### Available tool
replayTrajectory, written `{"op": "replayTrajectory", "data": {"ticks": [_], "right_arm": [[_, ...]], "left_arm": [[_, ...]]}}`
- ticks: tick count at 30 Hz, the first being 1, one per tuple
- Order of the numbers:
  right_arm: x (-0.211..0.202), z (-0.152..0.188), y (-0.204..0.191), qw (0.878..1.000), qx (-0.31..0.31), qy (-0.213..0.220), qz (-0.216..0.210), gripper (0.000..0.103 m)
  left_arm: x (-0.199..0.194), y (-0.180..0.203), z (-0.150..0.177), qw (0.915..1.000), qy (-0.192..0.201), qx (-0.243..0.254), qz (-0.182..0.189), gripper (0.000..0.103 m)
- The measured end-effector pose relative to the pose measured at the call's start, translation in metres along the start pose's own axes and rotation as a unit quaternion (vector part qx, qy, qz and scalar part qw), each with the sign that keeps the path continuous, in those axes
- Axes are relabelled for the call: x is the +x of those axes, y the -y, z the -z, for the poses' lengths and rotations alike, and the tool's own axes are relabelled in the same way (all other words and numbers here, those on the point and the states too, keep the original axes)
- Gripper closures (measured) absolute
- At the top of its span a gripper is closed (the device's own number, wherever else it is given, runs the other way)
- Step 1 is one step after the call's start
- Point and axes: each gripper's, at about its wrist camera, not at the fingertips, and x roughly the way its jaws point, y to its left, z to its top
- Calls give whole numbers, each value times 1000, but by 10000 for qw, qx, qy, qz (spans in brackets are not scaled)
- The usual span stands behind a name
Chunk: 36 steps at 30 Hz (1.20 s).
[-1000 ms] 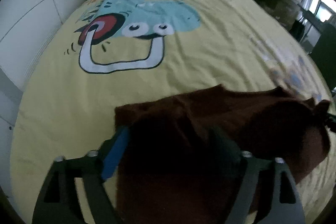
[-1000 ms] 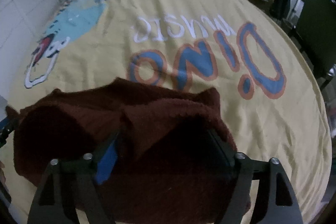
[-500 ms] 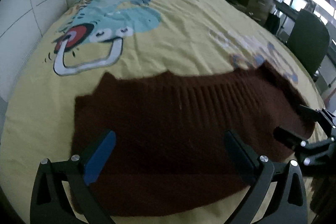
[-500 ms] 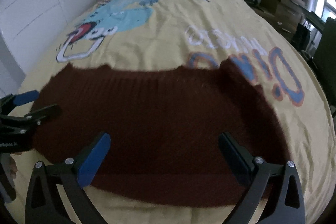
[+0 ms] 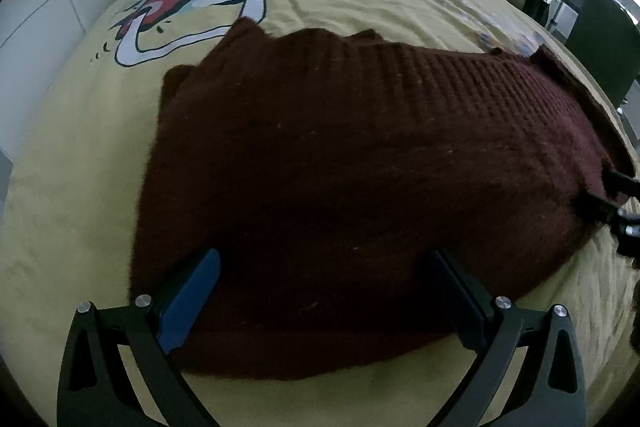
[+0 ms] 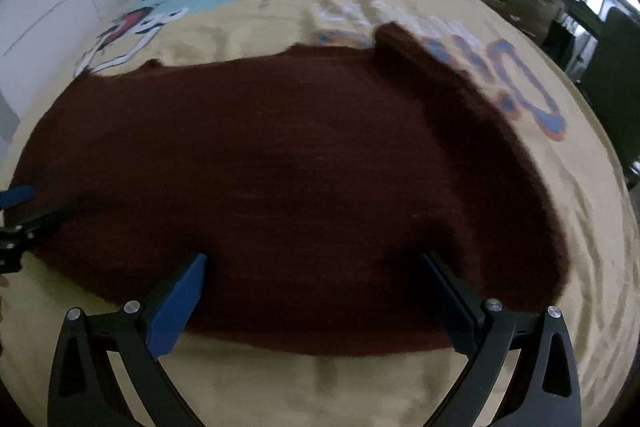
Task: Fold small clothes
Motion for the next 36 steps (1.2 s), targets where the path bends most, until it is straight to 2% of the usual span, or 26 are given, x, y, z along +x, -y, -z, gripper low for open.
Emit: {"op": "replayTrajectory", "data": {"ticks": [4,13,17,20,25,28,31,34,36], "right_arm": [[-1,3,18,9999,153,-35,48,0],[10,15,20,9995,306,40,-51,0],[7,11,16,9997,241,-36,39,0],[-11,6,14,9997,257,5,27,0],[-44,13,11,9999,126,67,-20,0],[-57,23,15,9999,117,88,16,0],[-66,34,20,9998,145,112,118,0],[-67,45,27,9994,333,6,-80,0],[-67,52,31,9994,347,-70,-38,0]], "left_arm": [[3,-3,0,10000,-58,-76,18,1],[4,-1,7,9995,116,-288,-92,1],[3,-2,0,9997,-64,-207,-72,1],[-6,-5,-6,9993,-295,-196,154,1],[-42,-38,-19,9956,-160,-742,543,1],[-49,-64,-24,9926,-243,-1040,572,1],[-40,-87,-22,9889,-454,-1291,583,1],[-23,-102,-18,9846,-659,-1540,500,1],[-10,-108,-14,9794,-812,-1728,649,1]]}}
